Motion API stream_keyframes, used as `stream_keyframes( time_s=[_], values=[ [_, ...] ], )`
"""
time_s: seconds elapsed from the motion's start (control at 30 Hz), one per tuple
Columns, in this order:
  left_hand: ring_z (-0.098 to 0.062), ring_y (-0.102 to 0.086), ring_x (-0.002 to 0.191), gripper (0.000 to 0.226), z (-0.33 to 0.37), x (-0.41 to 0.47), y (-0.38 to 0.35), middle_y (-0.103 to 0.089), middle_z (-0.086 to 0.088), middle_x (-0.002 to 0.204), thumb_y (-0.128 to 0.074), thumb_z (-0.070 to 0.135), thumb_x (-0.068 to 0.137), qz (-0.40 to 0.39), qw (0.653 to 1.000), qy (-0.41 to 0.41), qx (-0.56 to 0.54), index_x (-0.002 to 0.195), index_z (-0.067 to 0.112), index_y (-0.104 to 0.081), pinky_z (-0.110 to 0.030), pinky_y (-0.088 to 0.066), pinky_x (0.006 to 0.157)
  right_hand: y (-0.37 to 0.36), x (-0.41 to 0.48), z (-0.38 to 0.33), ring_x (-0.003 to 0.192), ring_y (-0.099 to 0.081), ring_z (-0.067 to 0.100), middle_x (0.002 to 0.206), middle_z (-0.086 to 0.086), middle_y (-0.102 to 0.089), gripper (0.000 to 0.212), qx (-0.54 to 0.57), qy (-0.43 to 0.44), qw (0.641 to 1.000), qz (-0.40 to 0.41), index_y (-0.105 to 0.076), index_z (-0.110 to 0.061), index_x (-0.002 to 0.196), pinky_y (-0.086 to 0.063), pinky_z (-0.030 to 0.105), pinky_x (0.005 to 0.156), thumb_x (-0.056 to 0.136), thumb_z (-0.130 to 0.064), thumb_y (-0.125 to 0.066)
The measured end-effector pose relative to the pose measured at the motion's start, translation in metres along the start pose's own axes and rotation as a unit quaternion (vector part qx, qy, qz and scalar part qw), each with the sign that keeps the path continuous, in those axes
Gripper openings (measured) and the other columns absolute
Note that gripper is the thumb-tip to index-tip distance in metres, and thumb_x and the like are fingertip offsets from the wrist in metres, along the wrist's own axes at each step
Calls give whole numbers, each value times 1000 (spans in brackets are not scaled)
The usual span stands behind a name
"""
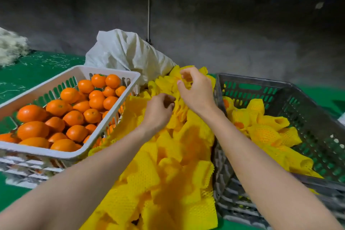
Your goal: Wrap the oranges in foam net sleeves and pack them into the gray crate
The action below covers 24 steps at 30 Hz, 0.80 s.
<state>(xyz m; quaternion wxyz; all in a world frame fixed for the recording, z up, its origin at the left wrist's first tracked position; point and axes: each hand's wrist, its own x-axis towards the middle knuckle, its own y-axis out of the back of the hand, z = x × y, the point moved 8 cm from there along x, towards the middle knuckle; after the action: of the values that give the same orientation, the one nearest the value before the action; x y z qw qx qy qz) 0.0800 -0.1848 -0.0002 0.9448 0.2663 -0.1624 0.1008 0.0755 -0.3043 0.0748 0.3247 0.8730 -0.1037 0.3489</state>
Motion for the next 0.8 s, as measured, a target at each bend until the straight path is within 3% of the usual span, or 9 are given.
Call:
stream_keyframes(
  time_s=[0.07,0.13,0.23,0.33,0.4,0.5,0.57,0.7,0.8],
  values=[
    [-27,-63,102,20,-30,3,39,-68,-15,107,-56,0,90,23,999,37,-9,108,1,-65,-31,-50,85,-42,-18,-7,102,-58,26,107,10,-64,25,-10,-13,998,-66,-59,-8,110,-44,36,87,86,-15,-58],
    [-26,-63,104,20,-52,-1,72,-67,-17,110,-57,1,91,46,997,62,-3,109,-1,-65,-31,-50,83,-92,-43,0,110,-55,30,115,13,-62,30,-66,-49,979,-185,-55,-8,116,-43,37,88,88,-20,-57],
    [-30,-64,101,18,-73,-13,102,-67,-18,109,-59,3,91,56,995,82,-1,108,0,-65,-31,-49,77,-152,-94,29,116,-54,34,125,19,-57,37,-202,-115,896,-379,-53,-5,120,-46,37,89,86,-22,-55],
    [-29,-65,98,17,-83,-25,115,-68,-18,106,-60,2,90,47,995,84,-8,106,0,-66,-31,-50,77,-176,-129,55,115,-55,34,125,22,-57,34,-243,-152,844,-454,-57,2,116,-47,36,88,86,-14,-52],
    [-28,-65,98,16,-87,-30,118,-68,-17,105,-61,2,89,35,996,86,-20,105,1,-65,-34,-51,81,-175,-126,63,115,-56,30,125,19,-59,31,-207,-176,868,-416,-60,0,115,-45,33,89,87,-13,-54],
    [-25,-64,100,19,-91,-32,116,-67,-16,106,-64,3,88,2,996,83,-19,107,1,-63,-37,-52,87,-139,-90,56,113,-55,28,120,15,-61,27,-114,-193,946,-233,-60,-6,114,-38,32,88,89,-16,-59],
    [-24,-62,103,27,-91,-31,110,-66,-15,109,-67,6,86,-24,994,93,-43,112,1,-61,-38,-51,91,-108,-69,38,109,-55,29,114,15,-63,22,-59,-154,976,-138,-60,-5,110,-36,34,84,89,-13,-60],
    [-17,-56,109,48,-81,-29,84,-58,-2,114,-72,13,83,-115,978,121,-128,127,9,-52,-28,-48,87,-78,-57,3,108,-56,25,111,10,-65,19,12,-85,991,-100,-62,-4,107,-38,32,86,88,-7,-60],
    [-10,-60,82,16,-74,-29,75,-66,6,87,-70,12,84,-162,968,108,-158,100,12,-67,-17,-47,66,-74,-58,-14,106,-55,12,115,3,-64,25,68,-56,989,-119,-64,-10,112,-38,16,86,89,-3,-58]
  ],
)
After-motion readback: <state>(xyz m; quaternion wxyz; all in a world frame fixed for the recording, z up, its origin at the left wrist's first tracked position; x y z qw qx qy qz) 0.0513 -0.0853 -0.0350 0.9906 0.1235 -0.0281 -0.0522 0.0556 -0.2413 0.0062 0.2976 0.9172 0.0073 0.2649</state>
